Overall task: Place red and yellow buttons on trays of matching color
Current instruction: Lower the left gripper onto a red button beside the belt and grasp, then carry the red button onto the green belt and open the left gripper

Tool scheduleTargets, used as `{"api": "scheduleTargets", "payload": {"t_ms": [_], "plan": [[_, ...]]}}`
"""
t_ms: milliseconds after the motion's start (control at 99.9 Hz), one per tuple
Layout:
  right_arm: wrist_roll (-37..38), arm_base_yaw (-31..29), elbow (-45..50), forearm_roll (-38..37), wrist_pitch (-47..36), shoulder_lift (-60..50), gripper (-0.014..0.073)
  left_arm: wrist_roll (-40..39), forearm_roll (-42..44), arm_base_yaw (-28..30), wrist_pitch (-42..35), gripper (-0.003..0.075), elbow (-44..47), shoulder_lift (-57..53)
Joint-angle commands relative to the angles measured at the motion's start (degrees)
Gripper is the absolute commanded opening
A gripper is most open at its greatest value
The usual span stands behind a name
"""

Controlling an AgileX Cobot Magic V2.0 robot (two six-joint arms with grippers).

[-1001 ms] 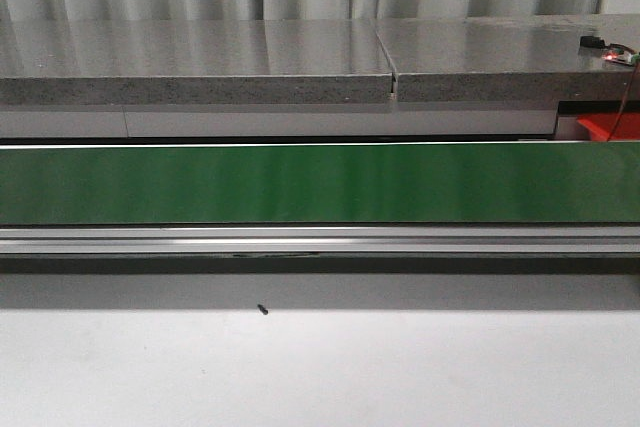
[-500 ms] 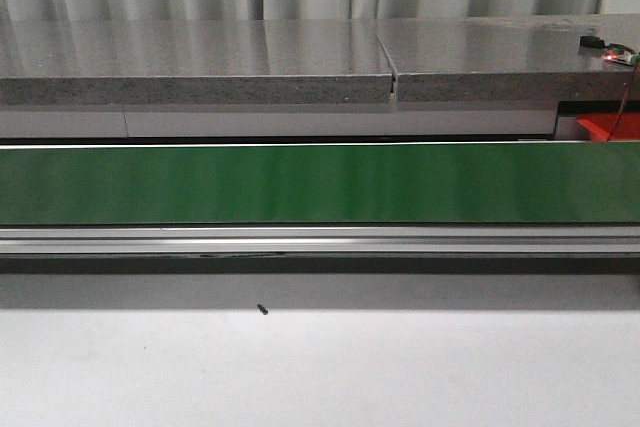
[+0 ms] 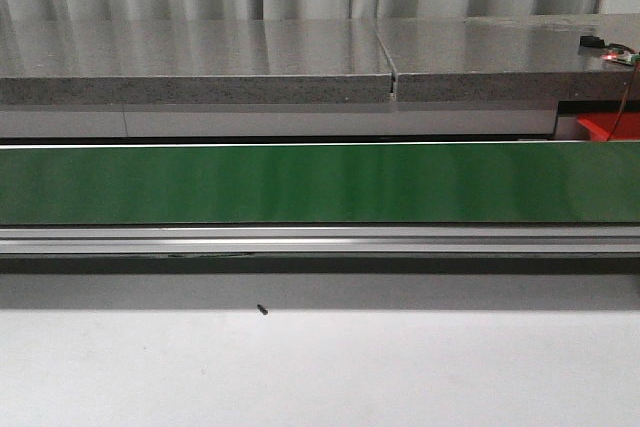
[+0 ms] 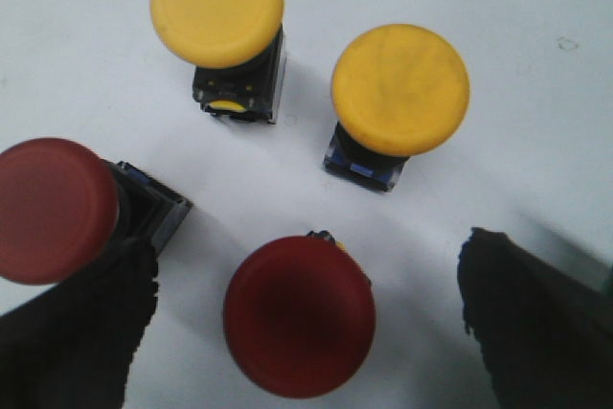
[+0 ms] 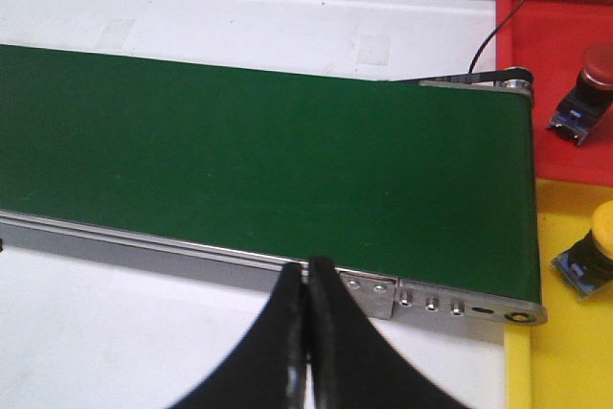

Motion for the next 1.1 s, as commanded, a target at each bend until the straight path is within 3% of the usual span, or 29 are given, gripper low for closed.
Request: {"api": "scheduleTargets", "payload": {"t_ms": [0,300,691,871,1091], "plan": [[-0.50,0.00,-1.61,0.73,-3.63,-0.25,-0.0068,0.29,0.22,-0.32,-1.87,0.0619,-1.88,-1.86],[-0.50,0.00,-1.61,0.73,-3.63,-0.25,-0.0068,0.29,0.17,-0.32,-2.11,0.0589,-1.97,0.22],[-0.50,0.00,-1.61,0.73,-3.63,-0.25,-0.0068,0.29,0.17,-0.32,-3.26,0.0211,-1.97,0.22],[-0.50,0.00,-1.61,0.73,-3.63,-0.25,-0.0068,0.29,0.17,-0.32,-2.43,0.0102,-1.97,-1.25],[-0.50,0.00,-1.61,0.73,-3.63,-0.25,-0.0068,0.29,0.08,-0.44,1.69,0.0044,-1.97,-7.80]]}}
